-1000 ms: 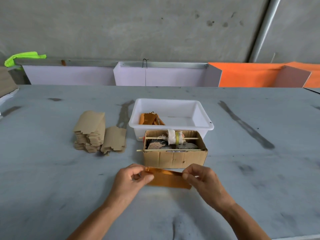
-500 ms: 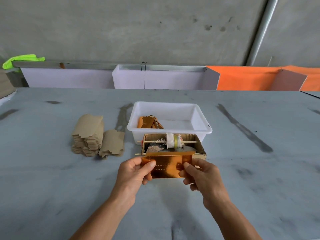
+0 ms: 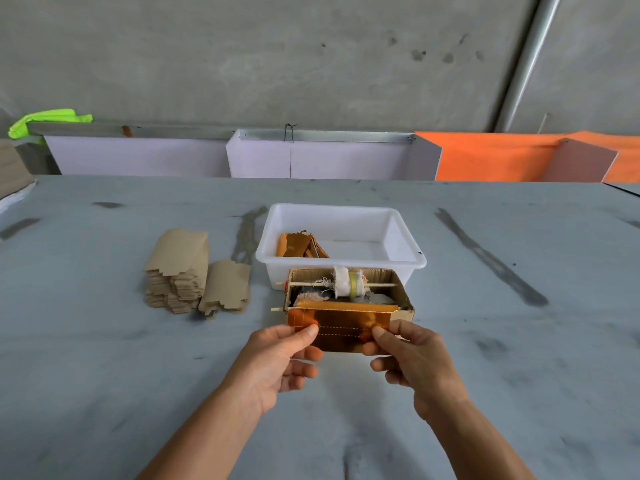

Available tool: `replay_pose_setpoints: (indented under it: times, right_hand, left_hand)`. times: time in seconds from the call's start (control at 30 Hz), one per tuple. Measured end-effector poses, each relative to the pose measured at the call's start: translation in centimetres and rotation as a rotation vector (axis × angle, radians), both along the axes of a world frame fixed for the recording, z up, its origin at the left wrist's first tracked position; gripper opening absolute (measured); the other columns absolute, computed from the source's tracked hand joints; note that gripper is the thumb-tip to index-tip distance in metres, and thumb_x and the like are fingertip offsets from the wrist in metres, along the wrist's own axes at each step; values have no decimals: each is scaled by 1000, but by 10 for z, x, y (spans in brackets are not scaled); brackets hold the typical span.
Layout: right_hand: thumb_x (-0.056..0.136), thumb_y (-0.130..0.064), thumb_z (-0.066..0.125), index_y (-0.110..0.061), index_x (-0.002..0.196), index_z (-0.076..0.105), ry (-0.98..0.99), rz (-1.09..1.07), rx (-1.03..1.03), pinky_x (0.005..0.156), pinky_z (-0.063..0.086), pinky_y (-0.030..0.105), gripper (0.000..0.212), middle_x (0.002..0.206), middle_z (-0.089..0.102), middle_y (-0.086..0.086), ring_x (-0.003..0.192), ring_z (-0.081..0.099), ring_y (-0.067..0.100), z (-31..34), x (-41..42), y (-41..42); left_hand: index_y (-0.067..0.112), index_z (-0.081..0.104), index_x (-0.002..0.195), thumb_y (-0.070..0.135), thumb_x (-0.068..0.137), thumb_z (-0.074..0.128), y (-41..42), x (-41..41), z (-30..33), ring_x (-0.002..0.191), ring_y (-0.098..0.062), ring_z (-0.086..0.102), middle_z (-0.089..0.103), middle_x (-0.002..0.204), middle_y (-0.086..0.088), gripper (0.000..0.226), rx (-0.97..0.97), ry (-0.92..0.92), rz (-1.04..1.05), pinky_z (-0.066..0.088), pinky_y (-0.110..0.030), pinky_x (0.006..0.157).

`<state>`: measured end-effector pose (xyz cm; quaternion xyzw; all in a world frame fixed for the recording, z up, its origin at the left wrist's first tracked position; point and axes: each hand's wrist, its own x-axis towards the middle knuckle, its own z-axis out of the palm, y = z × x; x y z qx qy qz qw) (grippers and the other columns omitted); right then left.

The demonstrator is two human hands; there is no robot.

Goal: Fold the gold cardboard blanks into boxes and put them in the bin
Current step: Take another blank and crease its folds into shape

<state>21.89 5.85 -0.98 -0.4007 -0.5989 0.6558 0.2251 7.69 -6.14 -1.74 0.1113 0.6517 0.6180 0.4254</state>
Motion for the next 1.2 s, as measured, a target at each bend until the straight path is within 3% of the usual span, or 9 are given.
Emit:
replay_pose_setpoints:
  times: [0.2, 0.47, 0.6, 0.73, 0.93, 1.2]
  right_hand:
    - [91, -16, 61, -6, 92, 65, 50, 0, -111, 50, 46, 24, 11, 75, 73, 11, 52, 64, 15, -2, 0, 0]
    - [79, -14, 67, -2, 78, 68, 148, 90, -232, 53, 51, 21, 12, 76, 71, 16, 60, 65, 14, -4, 5, 6]
    - [68, -18, 70, -3, 73, 69, 175, 30, -225, 54, 51, 22, 16, 72, 70, 16, 59, 64, 15, -7, 3, 3]
    - [81, -8, 68, 0, 82, 67, 197, -87, -195, 55, 50, 22, 8, 69, 69, 14, 58, 64, 13, -10, -2, 1]
    - [82, 0, 67, 2, 84, 66, 233, -224, -121, 56, 48, 23, 3, 61, 67, 9, 51, 63, 10, -14, -9, -5]
    - [81, 4, 67, -21, 104, 53, 419, -333, -36, 65, 47, 27, 37, 58, 64, 1, 54, 64, 12, -19, -19, -16]
  left_hand:
    - [5, 67, 84, 14, 82, 70, 3, 2, -1, 50, -11, 61, 72, 70, -10, 10, 99, -52, 31, 49, -18, 46]
    - [-2, 67, 84, 9, 81, 67, 1, -8, 1, 54, -11, 64, 69, 66, -10, 11, 156, -42, 31, 53, -18, 52]
    - [0, 69, 76, 7, 81, 68, 4, -4, -4, 56, -13, 65, 70, 67, -11, 8, 159, 32, 98, 53, -19, 52]
    - [3, 71, 75, 2, 77, 72, 8, -2, -6, 60, -14, 65, 70, 69, -11, 3, 181, 76, 131, 53, -20, 55]
    - [8, 71, 73, -2, 75, 73, 12, 6, -7, 57, -14, 64, 71, 64, -9, 11, 183, 187, 191, 52, -20, 53]
    - [8, 66, 79, -9, 76, 69, 16, 20, -6, 53, -10, 59, 68, 61, -5, 17, 346, 323, 308, 48, -17, 49]
